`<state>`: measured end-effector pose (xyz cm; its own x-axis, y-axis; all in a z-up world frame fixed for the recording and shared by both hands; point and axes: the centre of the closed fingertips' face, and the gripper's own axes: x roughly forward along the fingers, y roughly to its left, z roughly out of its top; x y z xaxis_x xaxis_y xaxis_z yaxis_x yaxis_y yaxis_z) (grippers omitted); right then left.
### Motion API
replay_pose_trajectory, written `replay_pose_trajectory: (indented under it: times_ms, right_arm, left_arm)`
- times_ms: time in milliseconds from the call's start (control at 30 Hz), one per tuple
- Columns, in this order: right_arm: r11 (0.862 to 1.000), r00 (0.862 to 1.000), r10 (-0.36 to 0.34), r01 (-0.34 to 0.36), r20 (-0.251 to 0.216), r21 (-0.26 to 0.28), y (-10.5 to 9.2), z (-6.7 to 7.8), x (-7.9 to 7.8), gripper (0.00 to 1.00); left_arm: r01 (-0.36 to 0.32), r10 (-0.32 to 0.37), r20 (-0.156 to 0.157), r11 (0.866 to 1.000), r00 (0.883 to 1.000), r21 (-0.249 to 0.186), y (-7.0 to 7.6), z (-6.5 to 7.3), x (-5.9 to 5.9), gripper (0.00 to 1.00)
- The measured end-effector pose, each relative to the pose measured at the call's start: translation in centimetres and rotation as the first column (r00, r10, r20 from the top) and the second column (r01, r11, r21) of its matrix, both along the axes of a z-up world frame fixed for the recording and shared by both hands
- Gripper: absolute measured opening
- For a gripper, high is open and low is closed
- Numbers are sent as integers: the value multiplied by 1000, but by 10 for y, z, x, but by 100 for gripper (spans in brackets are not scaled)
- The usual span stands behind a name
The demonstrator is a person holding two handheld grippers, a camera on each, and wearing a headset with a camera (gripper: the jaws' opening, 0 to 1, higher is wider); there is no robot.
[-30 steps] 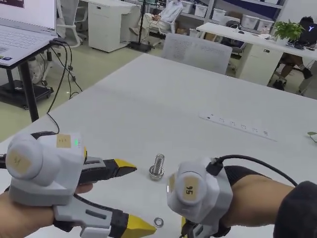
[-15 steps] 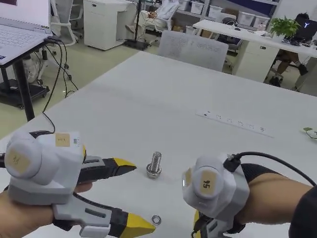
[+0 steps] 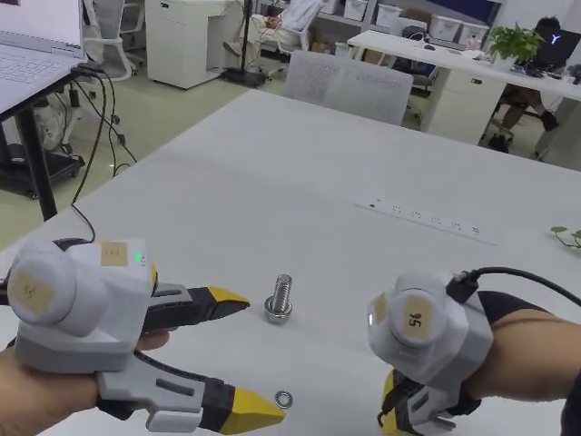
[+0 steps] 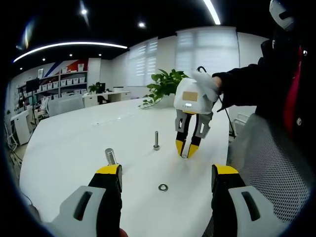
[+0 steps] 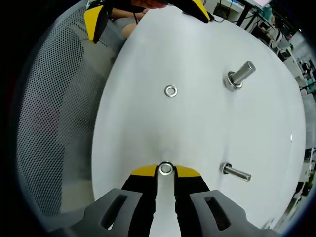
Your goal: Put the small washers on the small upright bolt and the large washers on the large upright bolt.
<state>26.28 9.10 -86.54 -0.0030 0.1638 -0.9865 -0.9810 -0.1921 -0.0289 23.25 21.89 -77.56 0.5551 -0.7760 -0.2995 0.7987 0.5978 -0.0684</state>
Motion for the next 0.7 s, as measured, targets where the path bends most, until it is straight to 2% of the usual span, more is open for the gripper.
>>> replay_pose_trajectory:
  times_ms: [700]
  right_arm:
    - [993,993,-113,113,15,-15,-41,11,35,13]
  left_arm:
    - [6,-6,-8,1000,1000,1,-2,-3,2,73]
